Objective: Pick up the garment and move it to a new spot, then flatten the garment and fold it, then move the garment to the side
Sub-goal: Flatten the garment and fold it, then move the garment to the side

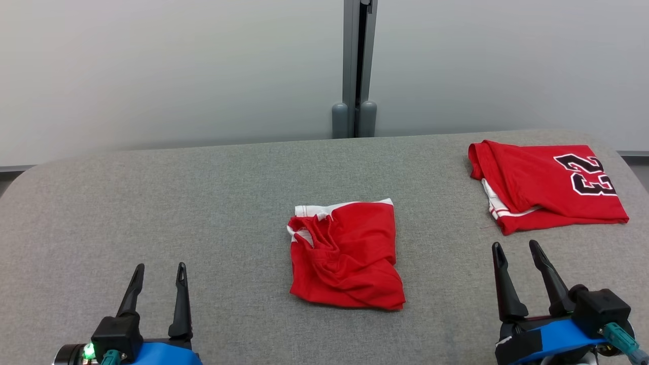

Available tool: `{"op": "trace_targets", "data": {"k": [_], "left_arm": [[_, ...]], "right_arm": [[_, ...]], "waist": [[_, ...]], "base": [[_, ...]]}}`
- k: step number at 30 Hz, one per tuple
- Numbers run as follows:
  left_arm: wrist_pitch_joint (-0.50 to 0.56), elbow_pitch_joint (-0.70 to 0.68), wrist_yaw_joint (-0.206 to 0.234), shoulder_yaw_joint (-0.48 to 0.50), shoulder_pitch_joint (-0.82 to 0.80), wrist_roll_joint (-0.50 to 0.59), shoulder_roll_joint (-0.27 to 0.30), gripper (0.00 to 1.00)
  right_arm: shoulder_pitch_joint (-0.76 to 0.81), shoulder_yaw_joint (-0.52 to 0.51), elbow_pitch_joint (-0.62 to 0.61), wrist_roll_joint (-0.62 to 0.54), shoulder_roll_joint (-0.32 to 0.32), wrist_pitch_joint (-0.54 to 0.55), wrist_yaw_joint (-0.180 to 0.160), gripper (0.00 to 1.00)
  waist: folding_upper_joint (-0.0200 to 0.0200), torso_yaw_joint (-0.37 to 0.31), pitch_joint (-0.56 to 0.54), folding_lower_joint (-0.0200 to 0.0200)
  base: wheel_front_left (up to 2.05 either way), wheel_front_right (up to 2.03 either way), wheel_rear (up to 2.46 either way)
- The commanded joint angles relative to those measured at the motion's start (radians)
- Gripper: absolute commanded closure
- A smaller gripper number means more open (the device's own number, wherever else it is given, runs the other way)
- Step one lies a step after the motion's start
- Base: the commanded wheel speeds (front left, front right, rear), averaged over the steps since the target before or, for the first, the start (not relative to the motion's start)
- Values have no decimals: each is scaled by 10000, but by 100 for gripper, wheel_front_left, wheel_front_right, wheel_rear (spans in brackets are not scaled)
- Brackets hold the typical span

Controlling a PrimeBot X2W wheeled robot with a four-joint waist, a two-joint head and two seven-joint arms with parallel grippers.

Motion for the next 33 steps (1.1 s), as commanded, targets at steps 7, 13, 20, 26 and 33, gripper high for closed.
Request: {"op": "trace_targets", "data": {"k": [7, 13, 20, 26, 33], "left_arm": [[-44, 20, 5, 44, -3, 20, 57, 0], [-44, -50, 35, 79, 29, 40, 63, 0], [-44, -145, 68, 83, 36, 59, 54, 0], [-44, -186, 32, -74, -255, 89, 25, 0], [-44, -296, -21, -260, -697, 85, -2, 0]], "right_arm": [[110, -28, 127, -76, 71, -33, 1, 0], [141, -12, 198, -105, 92, -34, 1, 0], [89, -50, 299, -99, 102, -34, 1, 0], [-645, 202, 623, -177, 70, -34, 1, 0], [-2439, 835, 1719, -223, 48, -34, 1, 0]], "waist": [[1, 57, 27, 0], [1, 49, 41, 0], [1, 52, 80, 0], [1, 270, 254, 0], [1, 637, 827, 0]], "base": [[0, 0, 0], [0, 0, 0], [0, 0, 0], [0, 0, 0], [0, 0, 0]]}}
